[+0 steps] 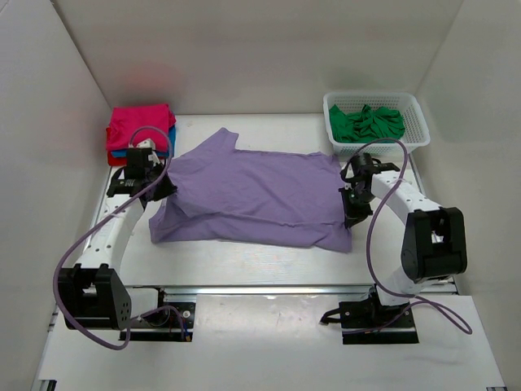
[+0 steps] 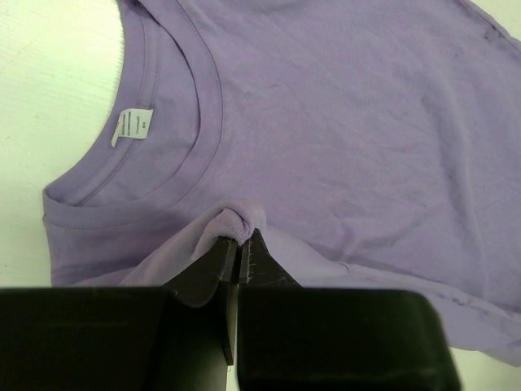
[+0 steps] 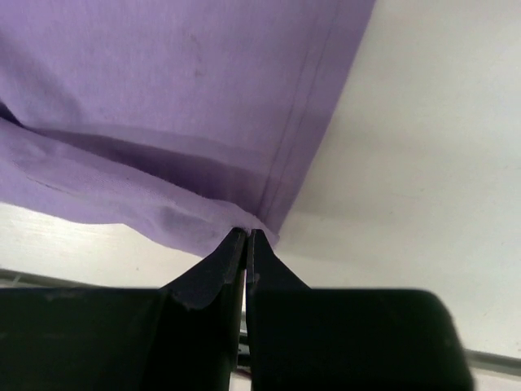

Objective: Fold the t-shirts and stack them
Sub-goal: Fold the flattened tshirt in 1/3 of the way, then grap the side of the flattened tshirt furthest away from the robot with both arms

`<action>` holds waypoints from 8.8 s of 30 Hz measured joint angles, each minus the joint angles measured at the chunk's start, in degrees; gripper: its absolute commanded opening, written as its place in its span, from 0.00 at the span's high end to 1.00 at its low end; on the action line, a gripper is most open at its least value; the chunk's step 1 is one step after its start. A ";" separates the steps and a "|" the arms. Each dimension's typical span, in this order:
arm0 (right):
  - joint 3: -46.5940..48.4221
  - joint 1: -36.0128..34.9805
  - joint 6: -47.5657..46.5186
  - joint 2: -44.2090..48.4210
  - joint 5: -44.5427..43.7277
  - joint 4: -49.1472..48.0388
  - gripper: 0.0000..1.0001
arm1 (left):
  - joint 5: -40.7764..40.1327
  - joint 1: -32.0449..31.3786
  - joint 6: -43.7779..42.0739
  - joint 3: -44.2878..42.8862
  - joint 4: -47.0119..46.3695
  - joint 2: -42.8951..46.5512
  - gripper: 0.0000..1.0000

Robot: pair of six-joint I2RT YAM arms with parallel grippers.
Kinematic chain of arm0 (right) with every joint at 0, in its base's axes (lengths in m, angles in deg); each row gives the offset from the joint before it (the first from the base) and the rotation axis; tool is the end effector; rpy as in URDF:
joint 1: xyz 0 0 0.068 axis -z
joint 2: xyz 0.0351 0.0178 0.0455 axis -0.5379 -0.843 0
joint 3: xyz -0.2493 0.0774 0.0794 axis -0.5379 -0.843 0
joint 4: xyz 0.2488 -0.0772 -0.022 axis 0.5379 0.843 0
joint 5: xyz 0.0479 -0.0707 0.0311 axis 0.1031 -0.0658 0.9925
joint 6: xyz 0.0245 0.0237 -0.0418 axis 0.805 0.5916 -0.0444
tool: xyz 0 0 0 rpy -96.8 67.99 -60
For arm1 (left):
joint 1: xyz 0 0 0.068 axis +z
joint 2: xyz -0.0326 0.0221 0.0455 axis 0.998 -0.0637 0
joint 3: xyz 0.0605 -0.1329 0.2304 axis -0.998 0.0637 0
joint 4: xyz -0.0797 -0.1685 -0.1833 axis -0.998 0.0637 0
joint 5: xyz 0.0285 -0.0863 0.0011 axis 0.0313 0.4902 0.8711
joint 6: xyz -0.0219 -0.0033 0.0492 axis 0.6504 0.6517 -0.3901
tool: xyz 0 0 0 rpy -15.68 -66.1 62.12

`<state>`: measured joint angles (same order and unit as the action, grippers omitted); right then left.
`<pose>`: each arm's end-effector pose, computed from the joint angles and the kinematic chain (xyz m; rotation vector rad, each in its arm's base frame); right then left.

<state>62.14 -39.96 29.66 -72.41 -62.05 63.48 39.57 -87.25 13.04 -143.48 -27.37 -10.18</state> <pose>0.2775 0.0402 0.2031 -0.1748 2.9788 0.1911 0.2583 -0.0054 0.2802 -0.4944 2.3859 -0.2510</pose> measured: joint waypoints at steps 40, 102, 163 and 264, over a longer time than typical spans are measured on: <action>4.20 0.57 -0.35 -9.18 -4.48 -6.12 1.00 | -0.98 0.46 -2.51 0.31 -9.25 -8.07 1.00; -20.28 -2.34 21.05 17.11 0.17 -9.92 0.40 | -19.76 -1.40 3.19 13.97 -0.02 -13.46 0.90; 9.22 0.61 10.88 6.36 -8.35 12.76 0.57 | -4.07 -5.53 -5.05 -9.27 13.81 0.74 0.79; 3.58 -0.07 12.09 5.11 -1.18 -3.45 0.57 | 16.65 -17.00 -13.46 -7.28 -6.08 -18.71 0.50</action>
<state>65.72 -40.03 41.74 -67.29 -63.23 60.02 56.22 -104.26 -0.42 -150.76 -33.44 -28.89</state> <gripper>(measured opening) 0.420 0.490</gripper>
